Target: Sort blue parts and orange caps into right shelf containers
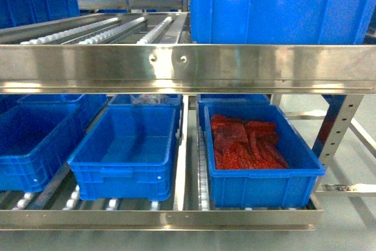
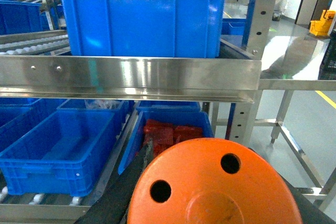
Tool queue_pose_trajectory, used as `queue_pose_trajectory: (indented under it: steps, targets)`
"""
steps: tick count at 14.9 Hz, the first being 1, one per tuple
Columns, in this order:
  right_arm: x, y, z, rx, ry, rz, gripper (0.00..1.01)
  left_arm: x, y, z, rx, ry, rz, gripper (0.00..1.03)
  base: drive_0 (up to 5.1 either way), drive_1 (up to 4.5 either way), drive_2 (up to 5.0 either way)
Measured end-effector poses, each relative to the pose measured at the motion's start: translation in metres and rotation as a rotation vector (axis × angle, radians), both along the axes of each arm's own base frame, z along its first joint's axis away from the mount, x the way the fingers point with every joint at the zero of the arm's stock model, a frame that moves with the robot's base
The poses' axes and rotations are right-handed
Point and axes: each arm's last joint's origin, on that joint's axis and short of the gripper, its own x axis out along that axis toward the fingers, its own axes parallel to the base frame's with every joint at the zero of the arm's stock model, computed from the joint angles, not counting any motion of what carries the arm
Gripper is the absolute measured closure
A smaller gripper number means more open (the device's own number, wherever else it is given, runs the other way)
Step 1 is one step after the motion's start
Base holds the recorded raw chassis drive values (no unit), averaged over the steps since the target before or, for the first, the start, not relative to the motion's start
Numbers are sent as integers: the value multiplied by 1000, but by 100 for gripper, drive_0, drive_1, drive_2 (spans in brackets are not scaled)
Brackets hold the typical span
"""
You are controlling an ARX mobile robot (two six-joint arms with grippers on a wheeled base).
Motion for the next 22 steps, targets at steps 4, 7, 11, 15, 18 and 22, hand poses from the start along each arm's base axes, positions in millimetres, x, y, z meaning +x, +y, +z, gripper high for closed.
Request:
queue_pose_trajectory:
  steps: [4,7,11,15,18,22]
  targets:
    - [0,0,0,0,0,0,57,0,0,0,0,1,0,60,-501,245,245]
    - [0,0,0,0,0,0,57,0,0,0,0,1,0,60,-495,251,251]
    - [0,0,0,0,2,0,57,0,0,0,0,1,0,60,-495,250,250]
    - [0,0,0,0,-1,0,57,0,0,0,0,0,0,60,-491,255,255]
    - [0,0,0,0,1,0,57,0,0,0,0,2,0,60,-484,262,262]
    - [0,0,0,0,2,0,57,0,0,0,0,1,0,60,-487,259,259]
